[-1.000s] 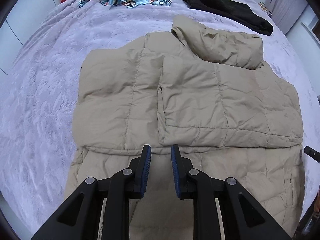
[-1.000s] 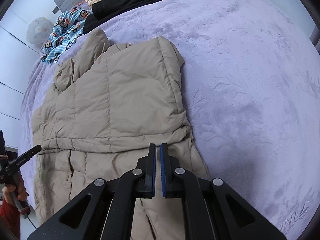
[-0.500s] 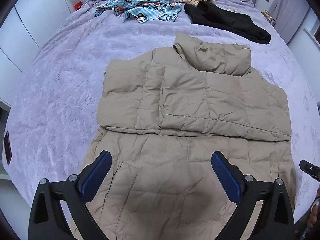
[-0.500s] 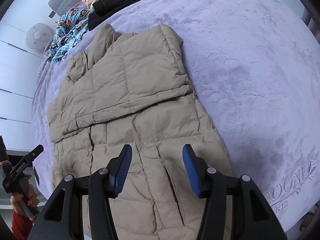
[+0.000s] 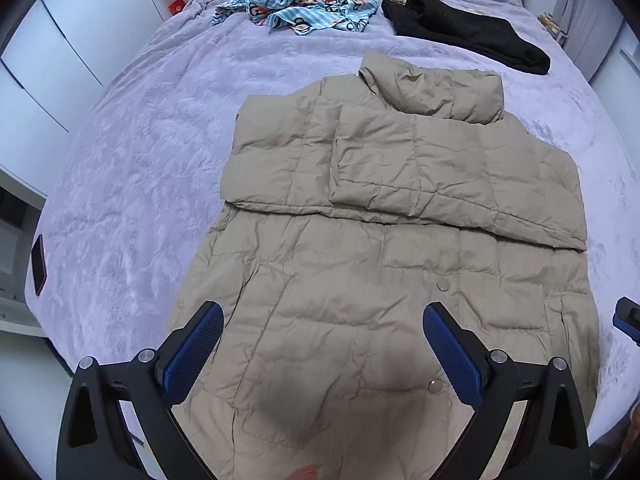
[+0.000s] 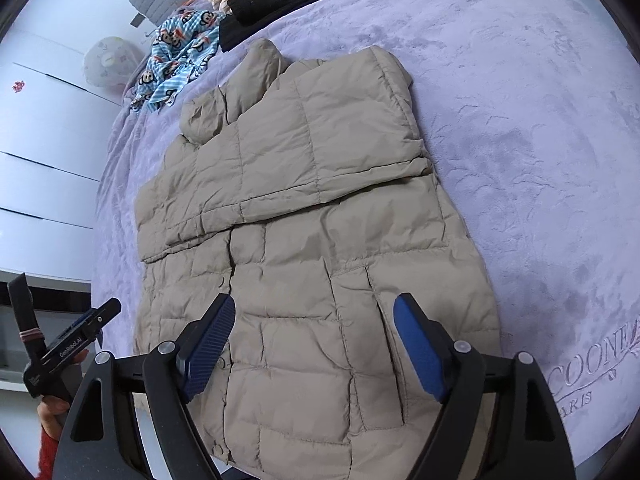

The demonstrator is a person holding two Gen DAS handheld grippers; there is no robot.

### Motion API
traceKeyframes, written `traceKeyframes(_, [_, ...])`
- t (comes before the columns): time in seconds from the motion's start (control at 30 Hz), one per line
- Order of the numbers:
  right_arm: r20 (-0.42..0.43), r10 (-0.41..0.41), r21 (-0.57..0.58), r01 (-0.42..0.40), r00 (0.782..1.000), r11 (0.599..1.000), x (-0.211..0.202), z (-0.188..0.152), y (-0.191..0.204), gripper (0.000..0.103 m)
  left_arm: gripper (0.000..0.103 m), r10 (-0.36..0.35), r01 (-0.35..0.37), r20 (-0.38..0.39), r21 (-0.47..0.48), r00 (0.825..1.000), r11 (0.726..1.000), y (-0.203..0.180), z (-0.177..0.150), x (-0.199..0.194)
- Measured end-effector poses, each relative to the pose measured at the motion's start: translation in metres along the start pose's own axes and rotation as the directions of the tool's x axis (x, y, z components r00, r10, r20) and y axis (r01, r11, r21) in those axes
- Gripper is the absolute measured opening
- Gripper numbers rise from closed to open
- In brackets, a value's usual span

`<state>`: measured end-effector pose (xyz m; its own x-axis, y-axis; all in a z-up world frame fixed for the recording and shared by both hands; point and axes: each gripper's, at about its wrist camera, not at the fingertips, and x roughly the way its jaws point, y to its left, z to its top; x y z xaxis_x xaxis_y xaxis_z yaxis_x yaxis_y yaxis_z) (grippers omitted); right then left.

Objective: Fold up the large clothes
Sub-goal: 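Open the left gripper and withdraw both grippers from the jacket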

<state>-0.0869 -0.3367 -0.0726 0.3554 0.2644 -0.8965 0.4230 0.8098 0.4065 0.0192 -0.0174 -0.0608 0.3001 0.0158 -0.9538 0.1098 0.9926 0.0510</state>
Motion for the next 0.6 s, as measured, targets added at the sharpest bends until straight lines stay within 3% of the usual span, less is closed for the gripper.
traceKeyframes(0.2, [0.004,-0.003,0.019,0.003,1.000,1.000,-0.005,-0.020,0.012,0.091,0.100,0.004,-0.005,-0.036,-0.037,0.999,0.999,0.023,-0.020,0.006])
traceKeyframes(0.23, [0.010,-0.005,0.023,0.005,1.000,1.000,-0.005,-0.025,0.015,0.103,0.100,-0.007,0.005,-0.052,-0.043,0.999,0.999,0.029,-0.023,0.010])
traceKeyframes(0.43, [0.017,0.019,0.112,-0.021,1.000,0.994,0.004,-0.061,0.029,0.103,0.100,-0.094,0.097,-0.091,0.022,0.991,0.995,0.050,-0.042,0.018])
traceKeyframes(0.6, [-0.011,0.069,0.256,-0.064,0.998,0.965,0.015,-0.096,0.029,0.103,0.100,-0.161,0.169,-0.100,0.072,0.982,0.983,0.073,-0.056,0.022])
